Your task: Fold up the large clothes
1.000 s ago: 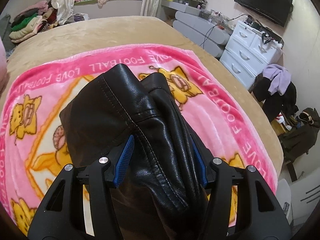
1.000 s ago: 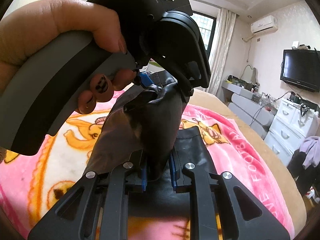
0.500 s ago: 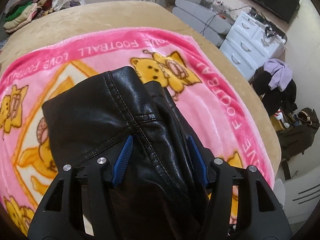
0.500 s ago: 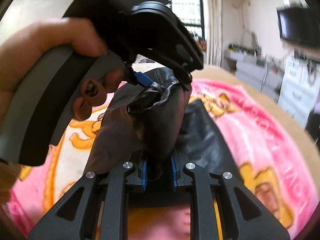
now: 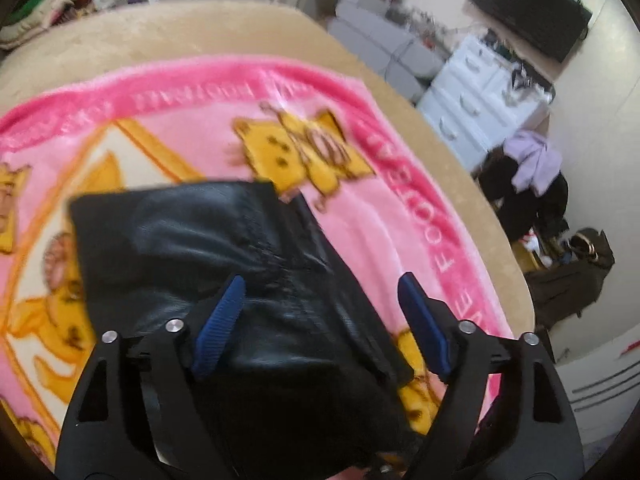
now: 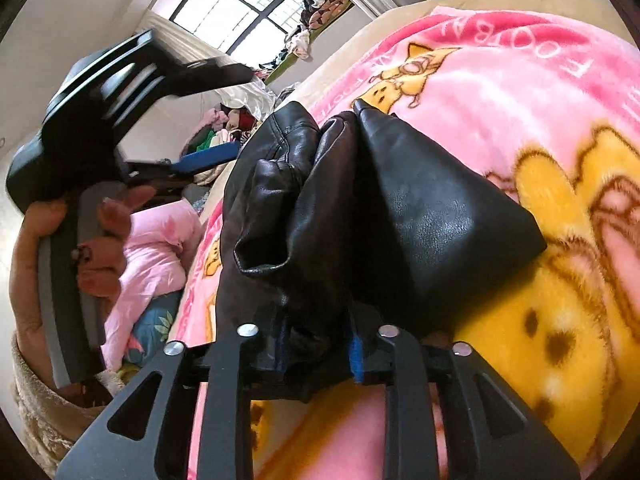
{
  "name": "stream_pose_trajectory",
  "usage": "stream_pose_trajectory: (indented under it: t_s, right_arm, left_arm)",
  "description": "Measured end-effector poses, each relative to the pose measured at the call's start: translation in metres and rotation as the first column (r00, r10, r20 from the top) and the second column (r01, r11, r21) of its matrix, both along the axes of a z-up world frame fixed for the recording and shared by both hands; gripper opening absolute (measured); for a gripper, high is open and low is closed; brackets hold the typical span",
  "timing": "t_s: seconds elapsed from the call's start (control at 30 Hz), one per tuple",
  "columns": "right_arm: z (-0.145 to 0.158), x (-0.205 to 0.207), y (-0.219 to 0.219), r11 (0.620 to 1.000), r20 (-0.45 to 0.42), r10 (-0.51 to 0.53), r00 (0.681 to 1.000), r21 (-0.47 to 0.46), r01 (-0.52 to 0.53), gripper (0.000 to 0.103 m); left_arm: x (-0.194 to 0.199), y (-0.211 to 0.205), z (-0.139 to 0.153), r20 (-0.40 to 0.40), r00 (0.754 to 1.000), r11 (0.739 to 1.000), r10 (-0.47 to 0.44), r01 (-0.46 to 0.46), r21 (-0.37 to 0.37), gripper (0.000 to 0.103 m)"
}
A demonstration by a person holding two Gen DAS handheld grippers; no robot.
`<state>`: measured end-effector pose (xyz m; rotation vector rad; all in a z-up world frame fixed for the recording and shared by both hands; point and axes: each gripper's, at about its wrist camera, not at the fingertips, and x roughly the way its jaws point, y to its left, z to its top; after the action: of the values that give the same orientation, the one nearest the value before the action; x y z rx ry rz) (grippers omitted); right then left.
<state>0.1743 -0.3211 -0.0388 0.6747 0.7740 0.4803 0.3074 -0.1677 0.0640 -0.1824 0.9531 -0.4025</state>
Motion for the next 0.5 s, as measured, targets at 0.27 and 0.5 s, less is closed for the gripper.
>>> stream_pose_trajectory:
  t_s: [0.27, 0.5]
  right_arm:
    - [0.010, 0.003, -0.004, 0.998, 0.011, 0.005, 1.000, -0.060, -0.004, 0.056]
    - [0.044, 0.022, 0.000, 0.998, 0.069, 0.031, 0.997, -0.048, -0.028, 0.097]
  left_arm:
    - [-0.031, 0.106, -0.048, -0.007, 0.972, 0.968, 0.237, -0.235, 0.086, 0.083]
    - [-0.042, 0.096, -0.084, -0.039, 0.976, 0.973, 0.213, -0.208, 0.104, 0.083]
